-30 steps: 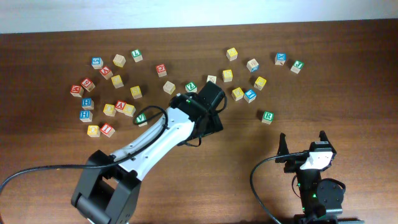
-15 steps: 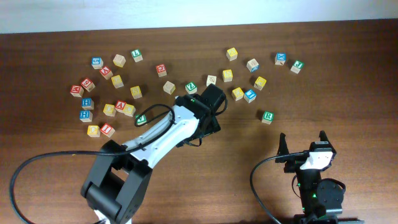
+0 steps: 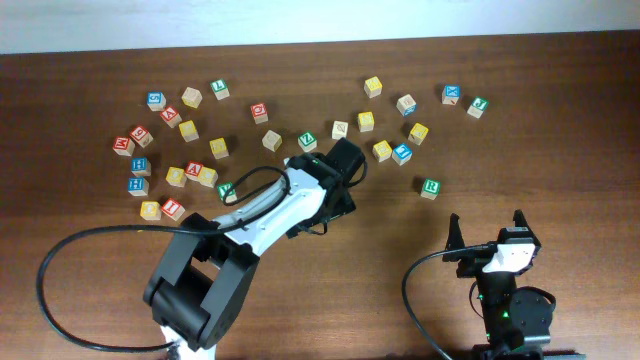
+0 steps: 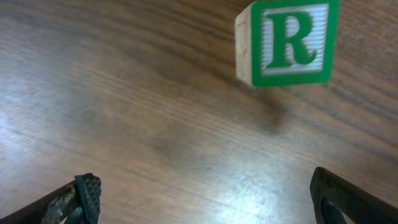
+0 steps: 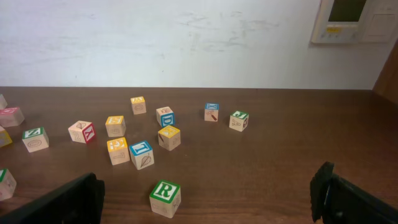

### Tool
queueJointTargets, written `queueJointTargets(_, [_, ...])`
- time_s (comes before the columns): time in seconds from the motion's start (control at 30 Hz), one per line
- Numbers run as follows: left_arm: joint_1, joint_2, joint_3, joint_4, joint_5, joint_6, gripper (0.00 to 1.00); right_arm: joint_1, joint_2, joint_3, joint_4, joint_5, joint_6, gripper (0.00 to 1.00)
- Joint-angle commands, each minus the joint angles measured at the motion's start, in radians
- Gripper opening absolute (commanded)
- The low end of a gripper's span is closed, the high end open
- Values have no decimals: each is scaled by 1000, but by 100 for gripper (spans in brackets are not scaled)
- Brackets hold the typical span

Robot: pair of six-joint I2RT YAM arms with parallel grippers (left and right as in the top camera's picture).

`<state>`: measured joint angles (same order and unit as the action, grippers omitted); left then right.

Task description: Spell out RSS

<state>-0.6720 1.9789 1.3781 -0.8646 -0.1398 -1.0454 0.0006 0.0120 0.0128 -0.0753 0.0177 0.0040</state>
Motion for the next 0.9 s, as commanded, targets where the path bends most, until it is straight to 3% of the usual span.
queueJointTargets(0.0, [1, 7, 12, 50, -54, -20, 99, 6, -8, -7, -6, -6, 11, 98])
queueJointTargets(0.3, [11, 7, 12, 185, -245, -20, 99, 6, -8, -7, -6, -6, 11, 98])
queueJointTargets(0.87, [72, 61, 12, 278, -215, -20, 99, 6, -8, -7, -6, -6, 11, 98])
